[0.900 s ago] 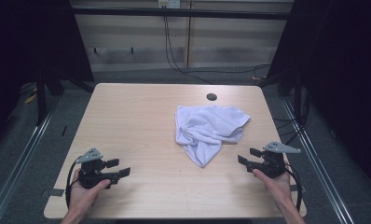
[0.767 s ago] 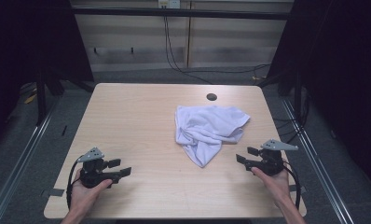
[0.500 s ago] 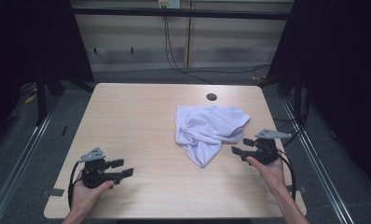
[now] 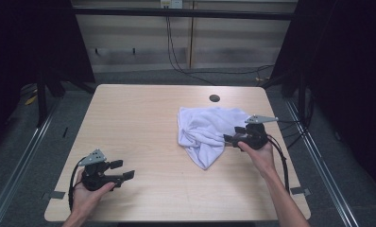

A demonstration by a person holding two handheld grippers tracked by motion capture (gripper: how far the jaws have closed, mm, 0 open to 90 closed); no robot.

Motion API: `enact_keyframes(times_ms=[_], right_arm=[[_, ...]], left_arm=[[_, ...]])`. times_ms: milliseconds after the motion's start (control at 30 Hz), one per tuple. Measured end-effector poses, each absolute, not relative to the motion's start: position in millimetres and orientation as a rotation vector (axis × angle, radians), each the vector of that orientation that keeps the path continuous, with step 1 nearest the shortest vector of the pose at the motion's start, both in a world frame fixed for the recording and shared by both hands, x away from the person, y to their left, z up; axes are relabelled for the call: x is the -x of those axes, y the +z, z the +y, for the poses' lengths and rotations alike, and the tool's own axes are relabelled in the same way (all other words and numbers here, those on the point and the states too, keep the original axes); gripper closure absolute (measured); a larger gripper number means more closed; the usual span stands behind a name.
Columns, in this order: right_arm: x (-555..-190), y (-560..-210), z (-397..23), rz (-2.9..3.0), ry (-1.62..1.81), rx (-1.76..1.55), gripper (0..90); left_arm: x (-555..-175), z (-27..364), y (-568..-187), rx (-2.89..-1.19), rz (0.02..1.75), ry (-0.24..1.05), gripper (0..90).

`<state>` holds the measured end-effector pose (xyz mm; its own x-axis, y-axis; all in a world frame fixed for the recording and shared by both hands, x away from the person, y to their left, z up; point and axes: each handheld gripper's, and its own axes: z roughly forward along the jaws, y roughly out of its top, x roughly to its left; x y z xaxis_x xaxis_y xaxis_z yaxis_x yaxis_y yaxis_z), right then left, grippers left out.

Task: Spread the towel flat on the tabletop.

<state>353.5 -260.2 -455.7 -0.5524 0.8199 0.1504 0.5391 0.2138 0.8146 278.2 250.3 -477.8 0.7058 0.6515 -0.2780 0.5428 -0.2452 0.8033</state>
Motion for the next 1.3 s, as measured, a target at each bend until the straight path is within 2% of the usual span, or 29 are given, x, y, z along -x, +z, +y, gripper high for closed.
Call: enact_keyframes(times_ms=[233,533,633,700,733,1033,1133,1300], right_arm=[[-383,-464,-264,2.213,1.219,-1.346,20.9],[-399,-503,-246,2.303,1.073,-1.393,21.5],[-396,-503,-245,2.275,1.075,-1.387,43.4],[-393,-503,-247,2.290,1.096,-1.390,53.1],[-388,-502,-245,2.303,1.099,-1.396,63.3],[-367,-502,-212,2.383,1.152,-1.317,70.1],[-360,-501,-194,2.441,1.161,-1.263,69.9],[-345,-501,-171,2.534,1.208,-1.176,66.5]], left_arm=[[-278,251,-477,-1.936,0.920,0.152,27.3],[-278,251,-477,-1.942,0.925,0.169,26.6],[-278,251,-477,-1.943,0.924,0.175,26.6],[-278,250,-477,-1.941,0.926,0.177,26.5],[-277,250,-477,-1.940,0.928,0.180,26.5],[-281,240,-475,-1.928,0.916,0.153,27.5],[-284,235,-474,-1.907,0.920,0.127,29.1],[-286,230,-469,-1.917,0.907,0.153,32.9]])
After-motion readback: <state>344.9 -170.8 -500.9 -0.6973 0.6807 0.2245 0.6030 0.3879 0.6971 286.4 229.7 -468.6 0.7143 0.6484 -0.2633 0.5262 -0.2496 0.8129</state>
